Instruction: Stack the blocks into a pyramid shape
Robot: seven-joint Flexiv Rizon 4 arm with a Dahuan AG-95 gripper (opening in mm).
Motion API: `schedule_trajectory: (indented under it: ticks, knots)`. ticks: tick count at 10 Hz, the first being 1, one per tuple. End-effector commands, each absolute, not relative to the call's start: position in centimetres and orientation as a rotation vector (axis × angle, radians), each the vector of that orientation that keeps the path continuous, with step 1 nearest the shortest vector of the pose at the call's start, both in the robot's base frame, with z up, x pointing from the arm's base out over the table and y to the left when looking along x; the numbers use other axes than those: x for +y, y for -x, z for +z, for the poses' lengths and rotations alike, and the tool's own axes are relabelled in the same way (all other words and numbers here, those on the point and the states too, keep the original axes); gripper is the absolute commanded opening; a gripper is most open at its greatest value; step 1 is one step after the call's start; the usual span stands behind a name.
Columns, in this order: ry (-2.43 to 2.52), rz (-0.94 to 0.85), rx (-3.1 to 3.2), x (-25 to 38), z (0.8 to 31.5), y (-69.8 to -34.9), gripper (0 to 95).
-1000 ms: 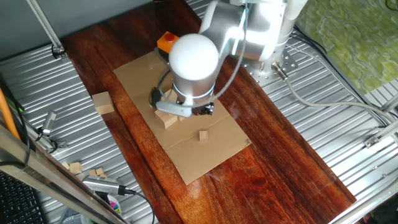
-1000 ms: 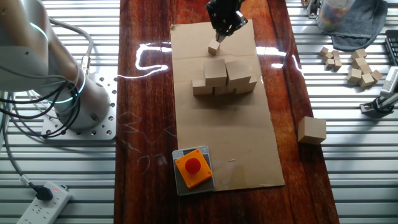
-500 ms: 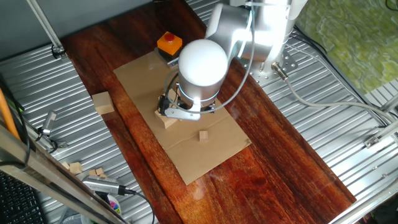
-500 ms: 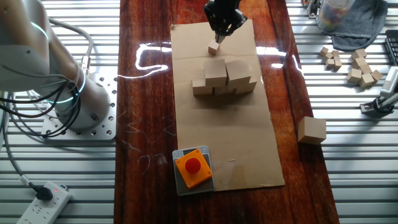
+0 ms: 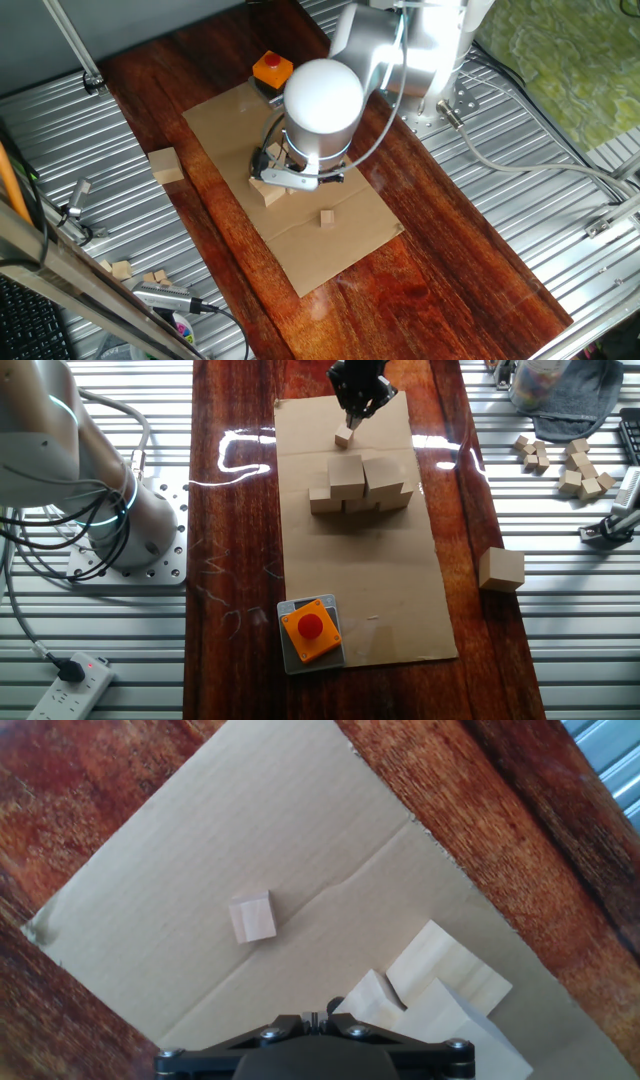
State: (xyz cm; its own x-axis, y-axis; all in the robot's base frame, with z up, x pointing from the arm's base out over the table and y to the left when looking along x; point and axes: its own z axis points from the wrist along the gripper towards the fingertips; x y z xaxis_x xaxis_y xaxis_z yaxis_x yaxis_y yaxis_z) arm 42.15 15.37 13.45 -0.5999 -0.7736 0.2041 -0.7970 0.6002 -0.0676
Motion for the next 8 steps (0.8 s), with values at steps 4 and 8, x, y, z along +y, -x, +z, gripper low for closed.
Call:
schedule_trajectory:
  ticks: [4,8]
  knots:
    - [-1.316,0.222,-2.696,15.27,13.47,-42.03,0.0]
    - [-1.317,0.226,-2.694,15.26,13.47,-42.03,0.0]
